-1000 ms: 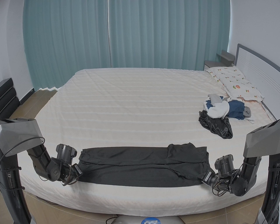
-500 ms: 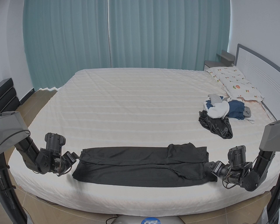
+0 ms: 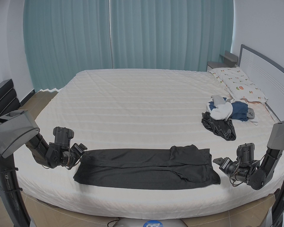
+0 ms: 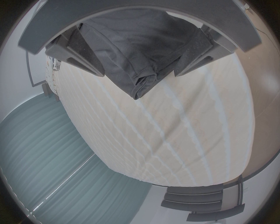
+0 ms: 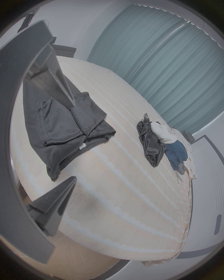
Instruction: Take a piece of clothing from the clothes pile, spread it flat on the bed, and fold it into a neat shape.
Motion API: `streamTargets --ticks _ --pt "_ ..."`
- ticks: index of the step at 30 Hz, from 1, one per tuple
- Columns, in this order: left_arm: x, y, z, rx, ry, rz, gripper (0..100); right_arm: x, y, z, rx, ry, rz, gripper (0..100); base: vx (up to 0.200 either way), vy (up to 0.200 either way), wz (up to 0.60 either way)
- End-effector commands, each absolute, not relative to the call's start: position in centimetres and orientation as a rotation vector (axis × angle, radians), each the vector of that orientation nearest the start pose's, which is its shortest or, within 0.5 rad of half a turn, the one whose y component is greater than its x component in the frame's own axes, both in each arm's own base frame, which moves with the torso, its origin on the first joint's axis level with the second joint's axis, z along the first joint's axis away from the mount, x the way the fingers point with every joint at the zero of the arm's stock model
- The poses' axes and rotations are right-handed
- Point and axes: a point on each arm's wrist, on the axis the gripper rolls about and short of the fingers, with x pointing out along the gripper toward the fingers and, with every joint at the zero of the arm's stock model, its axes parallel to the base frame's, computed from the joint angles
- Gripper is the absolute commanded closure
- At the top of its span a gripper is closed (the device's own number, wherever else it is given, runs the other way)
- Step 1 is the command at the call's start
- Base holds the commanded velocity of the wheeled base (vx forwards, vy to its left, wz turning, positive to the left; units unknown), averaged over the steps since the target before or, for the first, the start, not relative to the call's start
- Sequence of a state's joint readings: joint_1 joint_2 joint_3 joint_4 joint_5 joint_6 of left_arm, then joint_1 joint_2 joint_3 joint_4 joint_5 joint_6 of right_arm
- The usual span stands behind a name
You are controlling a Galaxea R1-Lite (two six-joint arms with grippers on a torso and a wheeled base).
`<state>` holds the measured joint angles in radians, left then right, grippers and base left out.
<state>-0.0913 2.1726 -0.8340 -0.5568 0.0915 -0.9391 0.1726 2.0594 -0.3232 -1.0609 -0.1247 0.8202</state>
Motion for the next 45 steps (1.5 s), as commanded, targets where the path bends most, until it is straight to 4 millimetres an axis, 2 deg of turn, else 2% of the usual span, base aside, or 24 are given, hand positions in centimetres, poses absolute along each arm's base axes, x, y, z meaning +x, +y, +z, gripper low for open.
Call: streamTargets --ticks 1,9,10,21,24,35,45 --pt "36.8 -4.1 0.3 -0.805 0.744 0.358 0 26.5 4.3 1.5 0.692 0.644 -0.228 0 0.0 0.0 0.0" --pt "38.0 -4.3 -1.2 -0.794 0.749 0.371 0 26.4 4.8 1.6 0.689 0.646 -0.209 0 0.0 0.0 0.0" --pt "38.0 -4.2 -1.3 -0.794 0.75 0.375 100 26.4 5.0 1.6 0.689 0.646 -0.205 0 0.0 0.0 0.0" --pt "37.5 -3.9 -0.6 -0.754 0.692 0.458 100 26.8 6.5 2.0 0.687 0.64 -0.137 0 0.0 0.0 0.0" --pt "37.2 -3.9 0.3 -0.76 0.671 0.45 100 28.2 8.1 1.5 0.694 0.643 -0.092 0 0.0 0.0 0.0" --pt "37.1 -3.9 0.5 -0.772 0.666 0.45 100 32.7 9.6 -0.3 0.764 0.688 -0.14 0 0.0 0.0 0.0" --pt "37.1 -3.9 0.6 -0.781 0.659 0.45 100 33.6 9.9 -1.0 0.807 0.726 -0.182 0 0.0 0.0 0.0"
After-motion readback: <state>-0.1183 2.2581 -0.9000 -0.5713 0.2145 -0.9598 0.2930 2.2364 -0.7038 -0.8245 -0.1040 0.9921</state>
